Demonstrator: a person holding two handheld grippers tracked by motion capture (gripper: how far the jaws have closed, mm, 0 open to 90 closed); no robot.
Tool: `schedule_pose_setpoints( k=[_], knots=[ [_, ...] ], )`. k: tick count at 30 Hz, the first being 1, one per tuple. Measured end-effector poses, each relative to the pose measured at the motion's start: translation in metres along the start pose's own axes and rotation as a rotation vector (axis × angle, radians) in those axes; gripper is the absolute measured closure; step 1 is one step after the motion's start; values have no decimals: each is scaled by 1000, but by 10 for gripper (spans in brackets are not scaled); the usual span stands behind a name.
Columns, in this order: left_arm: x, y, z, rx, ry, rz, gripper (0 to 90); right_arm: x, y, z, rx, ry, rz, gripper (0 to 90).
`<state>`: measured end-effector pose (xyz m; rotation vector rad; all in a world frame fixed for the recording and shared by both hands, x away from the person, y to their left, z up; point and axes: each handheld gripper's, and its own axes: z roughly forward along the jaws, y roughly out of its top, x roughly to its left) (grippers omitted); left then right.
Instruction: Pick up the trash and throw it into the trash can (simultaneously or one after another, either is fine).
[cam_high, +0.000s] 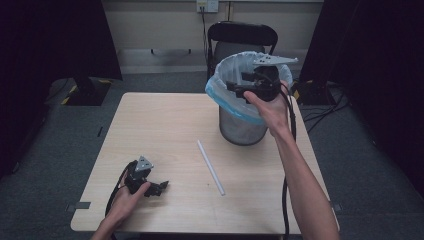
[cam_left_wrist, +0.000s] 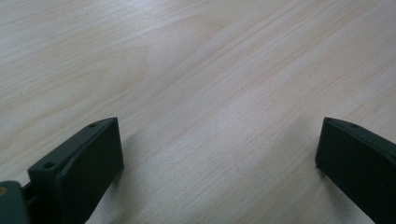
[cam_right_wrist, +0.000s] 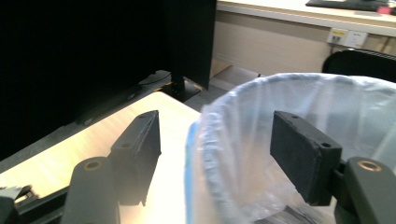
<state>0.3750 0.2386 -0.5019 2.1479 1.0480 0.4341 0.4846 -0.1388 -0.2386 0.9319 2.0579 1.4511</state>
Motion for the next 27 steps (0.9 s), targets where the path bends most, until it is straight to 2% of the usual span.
schedule_pose_setpoints(
  k=[1,2,5,12,13,19,24,27],
  knots=[
    [0,0,0,-1,0,-2,2,7,-2,0,-3,21,-8,335],
    [0,0,0,-1,0,-2,2,7,-2,0,-3,21,-8,335],
    [0,0,0,-1,0,0,2,19,-7,-1,4,53,-37,335],
    [0,0,0,-1,0,-3,1,30,-19,-1,12,92,-37,350],
    [0,0,0,-1,0,0,2,37,-24,-3,4,108,-51,364],
    [0,0,0,0,1,0,1,53,-39,-5,25,123,-76,383],
    [0,0,0,0,1,1,2,56,-52,-4,45,120,-64,412],
    [0,0,0,0,1,-2,2,61,-66,-3,69,139,-63,430]
  ],
)
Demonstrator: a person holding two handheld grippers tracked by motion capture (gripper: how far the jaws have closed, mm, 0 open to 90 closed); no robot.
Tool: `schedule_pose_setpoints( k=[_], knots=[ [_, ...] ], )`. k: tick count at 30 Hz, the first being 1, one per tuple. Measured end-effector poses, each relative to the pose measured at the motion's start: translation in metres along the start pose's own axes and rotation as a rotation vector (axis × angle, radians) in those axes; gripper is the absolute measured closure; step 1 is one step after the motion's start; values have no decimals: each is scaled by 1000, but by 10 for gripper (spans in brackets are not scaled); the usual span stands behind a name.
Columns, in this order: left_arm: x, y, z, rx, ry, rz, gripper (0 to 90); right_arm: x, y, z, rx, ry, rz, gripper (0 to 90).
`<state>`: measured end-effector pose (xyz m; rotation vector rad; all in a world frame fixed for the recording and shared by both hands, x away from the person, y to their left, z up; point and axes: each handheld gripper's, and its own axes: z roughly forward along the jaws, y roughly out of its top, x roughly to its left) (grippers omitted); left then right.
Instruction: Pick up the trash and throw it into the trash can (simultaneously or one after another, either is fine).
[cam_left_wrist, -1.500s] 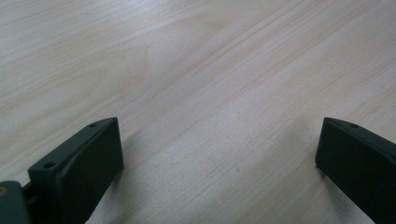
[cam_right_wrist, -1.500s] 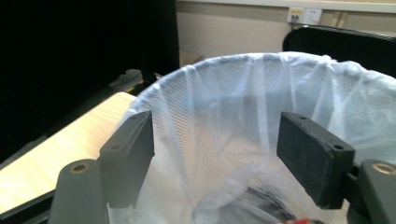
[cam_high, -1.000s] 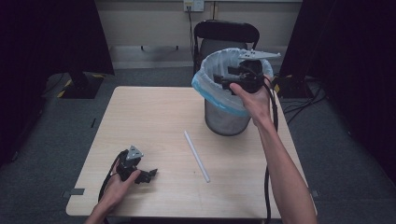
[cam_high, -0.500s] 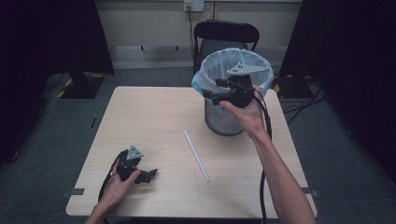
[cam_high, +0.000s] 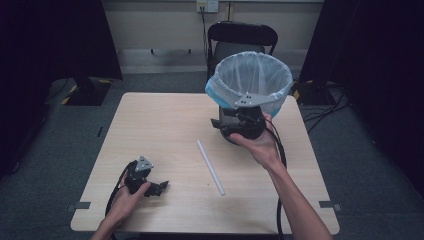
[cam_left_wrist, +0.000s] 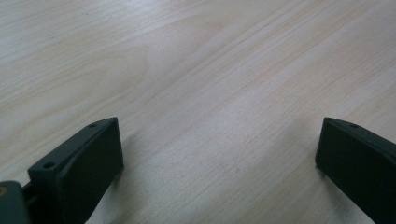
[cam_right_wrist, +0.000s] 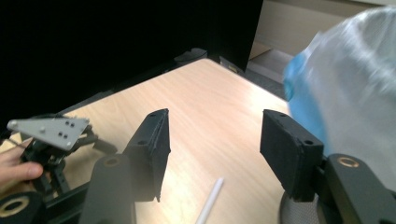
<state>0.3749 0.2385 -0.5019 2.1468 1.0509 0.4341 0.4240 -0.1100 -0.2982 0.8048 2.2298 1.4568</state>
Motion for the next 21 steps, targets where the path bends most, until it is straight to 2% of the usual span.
schedule_pose_setpoints(
  k=[5,6,13,16,21],
  knots=[
    [0,0,0,0,-1,-1,1,2,-16,5,21,10,17,427],
    [0,0,0,0,-1,4,1,3,-24,9,37,15,24,420],
    [1,0,0,4,-1,11,0,7,-47,10,59,31,43,385],
    [1,0,0,0,-2,5,0,8,-63,15,62,46,76,371],
    [1,0,0,3,-2,10,0,13,-81,22,85,51,94,373]
  ],
)
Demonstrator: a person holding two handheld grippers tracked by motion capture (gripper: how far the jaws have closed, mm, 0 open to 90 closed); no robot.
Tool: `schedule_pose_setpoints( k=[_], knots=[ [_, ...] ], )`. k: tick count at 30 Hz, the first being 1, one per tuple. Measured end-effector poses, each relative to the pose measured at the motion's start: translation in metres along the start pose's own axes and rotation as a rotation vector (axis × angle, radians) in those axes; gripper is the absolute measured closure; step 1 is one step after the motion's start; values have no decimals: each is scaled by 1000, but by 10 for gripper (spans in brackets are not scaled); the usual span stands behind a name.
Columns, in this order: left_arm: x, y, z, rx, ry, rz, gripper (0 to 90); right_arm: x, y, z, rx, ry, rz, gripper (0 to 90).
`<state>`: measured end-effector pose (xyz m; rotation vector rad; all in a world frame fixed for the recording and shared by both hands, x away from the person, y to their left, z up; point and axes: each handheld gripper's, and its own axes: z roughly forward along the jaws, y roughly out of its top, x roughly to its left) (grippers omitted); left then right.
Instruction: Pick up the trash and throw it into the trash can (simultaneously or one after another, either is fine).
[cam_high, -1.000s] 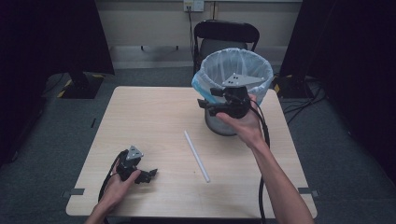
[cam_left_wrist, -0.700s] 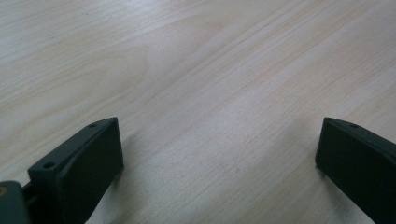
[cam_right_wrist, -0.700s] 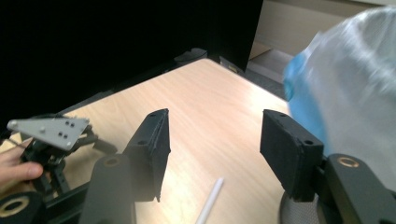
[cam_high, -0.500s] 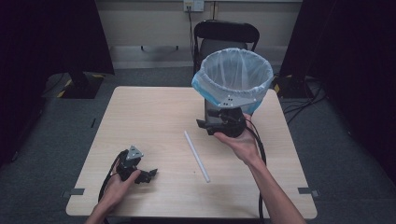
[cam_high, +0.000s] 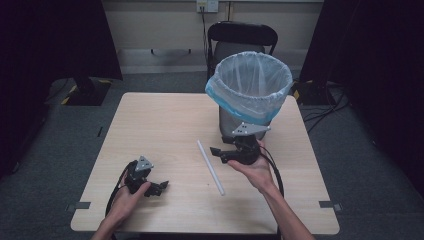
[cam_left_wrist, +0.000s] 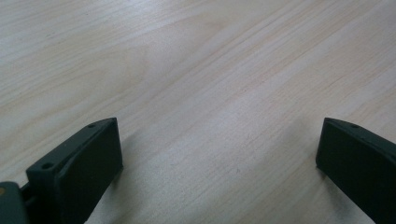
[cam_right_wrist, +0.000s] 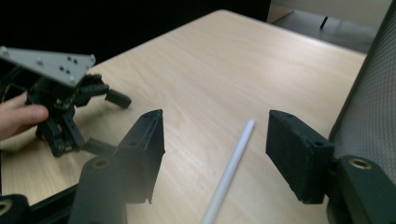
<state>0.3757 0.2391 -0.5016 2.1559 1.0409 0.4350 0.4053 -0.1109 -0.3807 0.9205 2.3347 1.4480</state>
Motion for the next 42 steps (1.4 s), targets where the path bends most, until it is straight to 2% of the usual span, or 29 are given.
schedule_pose_setpoints(
  k=[3,12,17,21,23,31,36,40,42],
  knots=[
    [0,0,0,-1,0,-2,0,2,-17,8,16,7,16,412],
    [0,0,0,-3,0,-5,0,6,-44,19,67,8,28,493],
    [0,0,0,0,0,-1,0,9,-65,25,127,11,12,549],
    [0,0,0,0,1,0,0,5,-78,28,150,12,40,612],
    [0,0,0,1,0,0,0,5,-83,32,175,13,32,628],
    [0,0,0,0,1,-1,0,9,-98,44,242,16,15,659],
    [0,0,0,0,1,-1,0,11,-102,47,261,11,1,665],
    [0,0,0,0,1,-1,0,12,-103,48,260,12,-33,657],
    [0,0,0,0,1,0,0,15,-103,48,265,-9,-61,701]
  ],
)
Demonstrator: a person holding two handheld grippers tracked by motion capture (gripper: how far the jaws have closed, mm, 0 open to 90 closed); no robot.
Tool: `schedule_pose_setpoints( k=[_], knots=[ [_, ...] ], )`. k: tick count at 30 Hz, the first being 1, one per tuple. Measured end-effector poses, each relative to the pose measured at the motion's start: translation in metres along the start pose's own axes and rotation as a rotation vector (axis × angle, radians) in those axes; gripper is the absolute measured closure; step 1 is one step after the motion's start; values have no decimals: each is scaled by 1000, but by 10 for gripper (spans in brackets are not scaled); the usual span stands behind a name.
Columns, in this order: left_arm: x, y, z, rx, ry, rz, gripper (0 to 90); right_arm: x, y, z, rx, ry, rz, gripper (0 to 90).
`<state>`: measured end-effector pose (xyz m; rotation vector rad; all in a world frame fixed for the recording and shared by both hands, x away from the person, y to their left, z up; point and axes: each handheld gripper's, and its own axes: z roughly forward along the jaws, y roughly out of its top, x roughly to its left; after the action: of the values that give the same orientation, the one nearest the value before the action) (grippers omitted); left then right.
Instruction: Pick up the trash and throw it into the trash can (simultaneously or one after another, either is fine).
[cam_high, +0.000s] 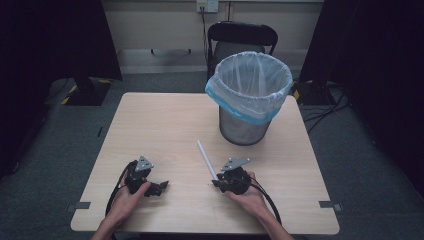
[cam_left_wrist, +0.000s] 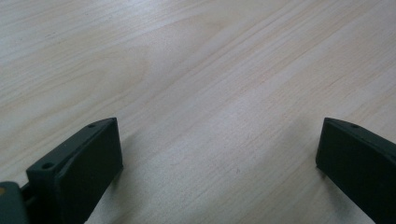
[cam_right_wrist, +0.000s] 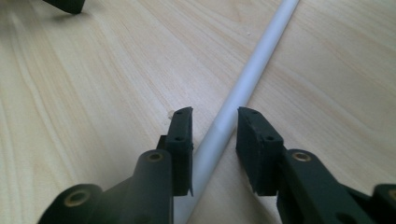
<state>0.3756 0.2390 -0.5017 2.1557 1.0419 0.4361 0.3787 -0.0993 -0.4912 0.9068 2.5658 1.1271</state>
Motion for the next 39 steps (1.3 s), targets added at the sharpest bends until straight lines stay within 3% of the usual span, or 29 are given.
schedule_pose_setpoints(
  k=[7,16,24,31,39],
  knots=[
    [0,0,0,-1,-1,-1,0,0,2,0,13,-31,-30,789],
    [0,0,0,-1,0,-1,0,6,4,1,36,-69,-42,785],
    [0,0,0,0,-1,-1,0,4,9,1,66,-56,-14,807],
    [0,0,0,-1,-1,-2,0,-1,11,2,71,-17,41,812],
    [0,0,0,-4,-1,-5,0,-3,14,-2,38,19,66,812]
  ],
)
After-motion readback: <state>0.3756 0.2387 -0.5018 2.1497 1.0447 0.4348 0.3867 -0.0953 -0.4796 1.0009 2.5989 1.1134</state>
